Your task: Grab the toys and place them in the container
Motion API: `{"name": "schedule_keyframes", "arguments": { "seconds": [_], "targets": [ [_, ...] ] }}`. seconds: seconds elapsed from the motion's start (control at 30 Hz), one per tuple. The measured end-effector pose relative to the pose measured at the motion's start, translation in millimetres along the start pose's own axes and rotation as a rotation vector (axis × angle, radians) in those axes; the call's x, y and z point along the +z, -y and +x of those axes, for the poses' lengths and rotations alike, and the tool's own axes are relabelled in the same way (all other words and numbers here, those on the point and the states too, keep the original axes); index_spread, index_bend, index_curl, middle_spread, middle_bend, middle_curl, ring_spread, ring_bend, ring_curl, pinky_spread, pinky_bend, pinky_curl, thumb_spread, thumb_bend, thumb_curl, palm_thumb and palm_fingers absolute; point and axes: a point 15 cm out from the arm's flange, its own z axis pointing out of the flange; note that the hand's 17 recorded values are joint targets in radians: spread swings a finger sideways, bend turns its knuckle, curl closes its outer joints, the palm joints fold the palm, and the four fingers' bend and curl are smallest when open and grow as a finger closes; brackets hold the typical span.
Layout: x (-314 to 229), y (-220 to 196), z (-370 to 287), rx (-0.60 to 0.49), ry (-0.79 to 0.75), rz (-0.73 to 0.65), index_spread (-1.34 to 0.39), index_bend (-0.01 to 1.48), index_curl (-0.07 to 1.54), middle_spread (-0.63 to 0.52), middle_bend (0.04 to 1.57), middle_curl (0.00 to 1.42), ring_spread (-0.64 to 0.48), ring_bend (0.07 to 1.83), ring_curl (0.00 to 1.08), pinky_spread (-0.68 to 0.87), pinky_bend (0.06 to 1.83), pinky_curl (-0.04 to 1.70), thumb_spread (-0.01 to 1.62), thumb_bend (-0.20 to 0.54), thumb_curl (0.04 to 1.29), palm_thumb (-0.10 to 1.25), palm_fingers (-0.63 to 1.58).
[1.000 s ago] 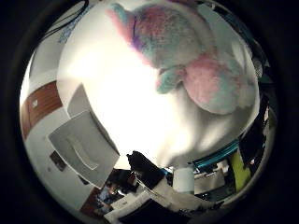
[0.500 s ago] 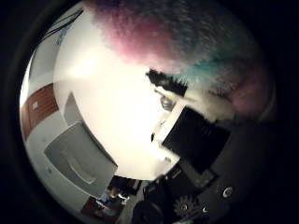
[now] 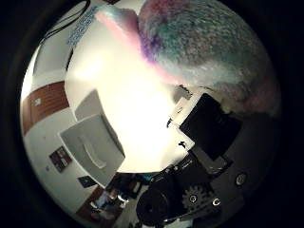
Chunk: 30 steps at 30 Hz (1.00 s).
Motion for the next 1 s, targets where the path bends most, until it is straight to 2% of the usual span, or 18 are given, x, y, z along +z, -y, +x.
{"name": "schedule_keyframes", "arguments": {
  "seconds": [0.23, 0.37, 0.63, 1.0],
  "targets": [
    [-64.8, -50.8, -25.4, -0.087, -0.022, 0.052, -0.36, 1.01, 1.05, -0.27, 1.24, 1.08, -0.26, 1.43, 0.83, -0.18, 1.48, 0.79, 1.12, -0.012, 0.58, 1.02, 0.91],
    [-98.4, -82.3, -56.8, -0.185, -0.034, 0.075, -0.36, 1.00, 1.07, -0.26, 1.25, 1.08, -0.25, 1.42, 0.84, -0.18, 1.46, 0.83, 1.12, -0.012, 0.59, 1.02, 0.91],
    [-155.8, -139.6, -134.3, -0.360, 0.035, 0.127, -0.35, 0.98, 1.10, -0.25, 1.25, 1.08, -0.25, 1.42, 0.85, -0.19, 1.43, 0.88, 1.12, -0.012, 0.61, 1.01, 0.91],
    [-186.7, -188.9, -243.5, -0.580, 0.034, 0.164, -0.35, 0.96, 1.12, -0.24, 1.23, 1.08, -0.25, 1.40, 0.86, -0.20, 1.38, 0.95, 1.12, -0.012, 0.63, 1.02, 0.93]
  ]
}}
